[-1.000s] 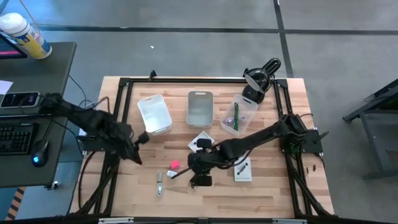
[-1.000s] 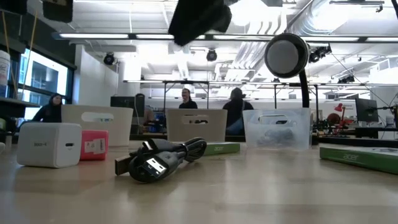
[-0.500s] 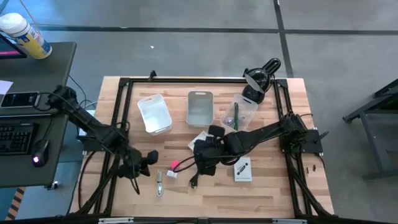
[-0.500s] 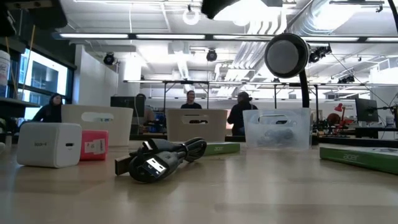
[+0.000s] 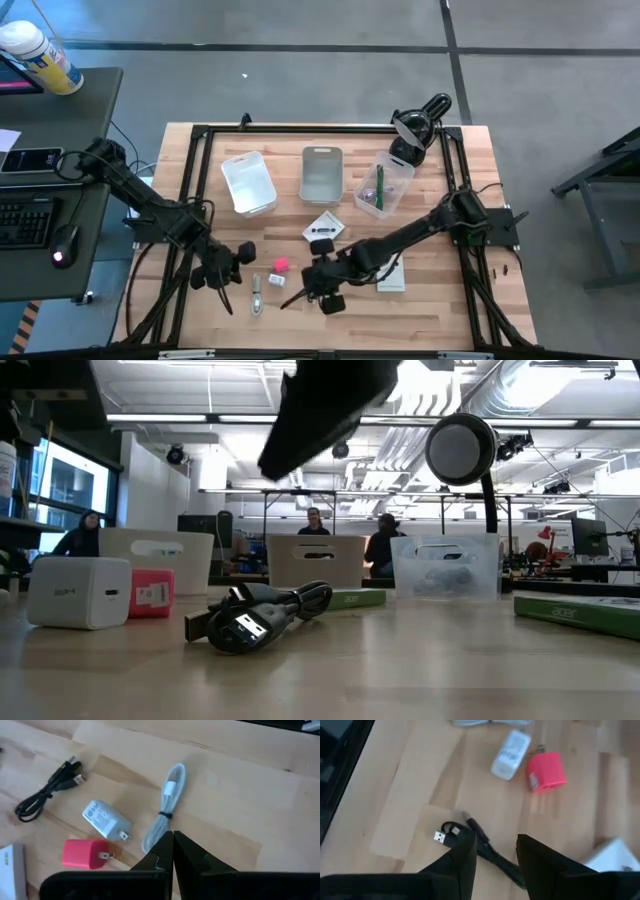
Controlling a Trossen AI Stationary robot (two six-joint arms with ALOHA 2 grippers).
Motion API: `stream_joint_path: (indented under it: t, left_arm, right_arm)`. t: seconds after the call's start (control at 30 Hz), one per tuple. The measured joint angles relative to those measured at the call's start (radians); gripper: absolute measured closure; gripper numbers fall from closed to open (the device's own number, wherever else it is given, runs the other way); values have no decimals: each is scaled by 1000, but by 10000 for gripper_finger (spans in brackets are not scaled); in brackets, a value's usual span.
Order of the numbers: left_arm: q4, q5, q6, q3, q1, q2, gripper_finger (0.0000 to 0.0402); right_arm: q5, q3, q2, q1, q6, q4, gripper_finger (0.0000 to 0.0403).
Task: Pick and place items into bin
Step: Put the black charger cable into the transparent bin
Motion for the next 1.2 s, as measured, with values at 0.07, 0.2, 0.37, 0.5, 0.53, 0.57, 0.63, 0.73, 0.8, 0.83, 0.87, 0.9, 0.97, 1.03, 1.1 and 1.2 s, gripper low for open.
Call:
stream_joint_path:
  t: [0.07, 0.2, 0.37, 0.5, 0.53, 0.57, 0.63, 0.73, 0.8, 0.83, 0.87, 0.9, 0.97, 1.03, 1.1, 1.2]
  left_arm:
    - [-2, -1, -7, 0, 1, 0, 401]
    - [-31, -18, -54, 0, 1, 0, 401]
    - [-68, -44, -105, 0, 1, 0, 401]
    - [-66, -60, -135, 0, 1, 0, 401]
    - [-64, -64, -140, 0, 1, 0, 401]
    - [-63, -71, -149, 0, 1, 0, 401]
    - [-59, -79, -158, 0, 1, 0, 401]
    - [-53, -79, -159, 0, 1, 0, 401]
    - [-50, -82, -168, 0, 1, 0, 401]
    - [-50, -88, -176, 0, 1, 0, 401]
    - [-50, -94, -183, 0, 1, 0, 401]
    - [-51, -97, -185, 0, 1, 0, 401]
    - [-50, -98, -192, 0, 1, 0, 401]
    - [-50, -99, -199, 0, 1, 0, 401]
    - [-50, -109, -199, 0, 1, 0, 401]
    - [-51, -124, -199, 0, 1, 0, 401]
  right_arm:
    - [-28, -31, 1, -2, -30, 30, 272]
    - [-64, -74, 1, -5, -75, 71, 271]
    - [-66, -111, 1, -20, -91, 87, 273]
    - [-71, -132, 1, -34, -142, 96, 274]
    - [-78, -136, 1, -38, -158, 110, 274]
    - [-88, -139, 1, -41, -170, 120, 274]
    - [-103, -140, 5, -45, -206, 112, 274]
    - [-137, -140, 24, -45, -269, 113, 274]
    - [-145, -140, 37, -45, -301, 113, 274]
    - [-145, -140, 45, -45, -311, 114, 274]
    - [-143, -140, 50, -45, -319, 115, 274]
    - [-131, -140, 54, -44, -322, 114, 274]
    - [-96, -140, 55, -46, -320, 125, 274]
    - [-80, -140, 55, -50, -320, 136, 274]
    - [-93, -140, 55, -54, -334, 138, 274]
    - [-123, -139, 55, -52, -370, 136, 274]
